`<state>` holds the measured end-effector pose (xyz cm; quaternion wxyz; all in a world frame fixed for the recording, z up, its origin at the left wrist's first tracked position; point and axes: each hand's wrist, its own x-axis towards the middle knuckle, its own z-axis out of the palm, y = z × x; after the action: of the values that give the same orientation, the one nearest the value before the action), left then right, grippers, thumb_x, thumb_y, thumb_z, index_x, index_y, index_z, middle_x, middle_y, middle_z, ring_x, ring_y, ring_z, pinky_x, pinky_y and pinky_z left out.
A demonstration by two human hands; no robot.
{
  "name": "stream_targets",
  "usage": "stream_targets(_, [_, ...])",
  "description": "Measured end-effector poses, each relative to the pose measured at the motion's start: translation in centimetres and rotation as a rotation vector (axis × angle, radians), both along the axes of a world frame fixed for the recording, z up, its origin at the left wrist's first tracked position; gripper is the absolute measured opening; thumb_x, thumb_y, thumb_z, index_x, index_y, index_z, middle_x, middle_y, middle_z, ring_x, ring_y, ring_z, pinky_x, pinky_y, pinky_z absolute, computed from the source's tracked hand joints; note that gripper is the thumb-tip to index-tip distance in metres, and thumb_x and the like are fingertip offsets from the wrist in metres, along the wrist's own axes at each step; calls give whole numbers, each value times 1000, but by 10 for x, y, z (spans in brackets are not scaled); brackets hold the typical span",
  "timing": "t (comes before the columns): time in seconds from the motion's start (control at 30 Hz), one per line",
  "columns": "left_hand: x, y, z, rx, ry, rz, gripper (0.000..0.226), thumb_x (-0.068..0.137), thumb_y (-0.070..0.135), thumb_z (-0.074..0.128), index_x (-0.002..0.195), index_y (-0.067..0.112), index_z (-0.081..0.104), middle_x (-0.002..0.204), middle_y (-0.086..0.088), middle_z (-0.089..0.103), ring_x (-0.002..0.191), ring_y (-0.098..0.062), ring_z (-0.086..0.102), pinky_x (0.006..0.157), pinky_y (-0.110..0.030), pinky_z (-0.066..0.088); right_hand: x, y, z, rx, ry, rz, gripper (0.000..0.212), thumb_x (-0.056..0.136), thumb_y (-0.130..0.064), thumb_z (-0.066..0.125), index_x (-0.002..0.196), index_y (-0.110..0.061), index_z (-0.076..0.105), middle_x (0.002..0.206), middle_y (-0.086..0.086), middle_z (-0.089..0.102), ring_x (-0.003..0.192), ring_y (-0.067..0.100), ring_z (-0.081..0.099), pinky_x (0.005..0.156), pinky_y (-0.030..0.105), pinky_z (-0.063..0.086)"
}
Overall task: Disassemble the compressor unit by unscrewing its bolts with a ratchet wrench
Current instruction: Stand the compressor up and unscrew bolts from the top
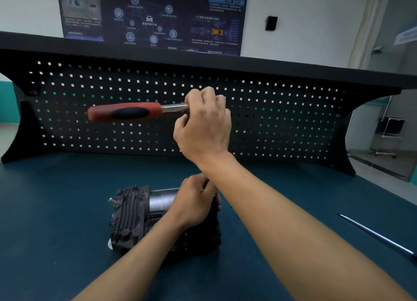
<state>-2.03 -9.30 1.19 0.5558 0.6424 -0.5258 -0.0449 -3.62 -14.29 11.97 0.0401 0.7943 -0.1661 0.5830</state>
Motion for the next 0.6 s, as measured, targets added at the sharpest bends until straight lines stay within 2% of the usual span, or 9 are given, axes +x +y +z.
stream_targets(0.03, [0,0,0,-5,-6,10,55,95,3,42,48,31,41,42,15,49,40,3,45,44,-6,30,2,2,0,-3,49,-68,21,76,-15,61,96,-17,56,100,1,52,86,22,44,66,33,37])
stream_targets(0.1, [4,-2,-2,0,-27,14,52,90,-2,40,49,31,40,45,15,49,45,2,48,47,-7,32,4,7,1,10,108,-137,24,76,-17,59,98,-20,52,104,-1,49,88,21,42,68,32,31])
stream_targets(0.27, [6,-4,-3,-18,-11,4,46,90,-3,38,54,25,37,46,16,49,45,2,48,47,-8,33,9,11,3,48,154,-96,20,79,-25,61,97,-21,52,104,-1,49,89,22,43,70,33,32])
stream_targets(0.37, [4,-4,-3,-38,41,-27,52,95,-1,39,52,29,35,41,17,45,40,4,44,43,-4,31,9,11,7,129,145,24,15,85,-35,58,86,-23,48,97,-4,46,86,21,42,71,35,34])
stream_targets(0.5, [4,-4,-4,-20,93,-64,55,101,9,41,52,34,37,39,18,43,35,3,40,40,-4,27,9,13,10,285,97,281,40,95,-45,56,64,-25,39,85,-7,47,80,23,50,72,37,44])
stream_targets(0.6, [4,0,-3,6,102,-80,56,102,13,40,51,35,44,43,20,46,39,4,43,43,-4,30,9,17,8,357,-10,435,51,98,-46,56,57,-24,35,77,-6,48,68,18,51,62,34,42])
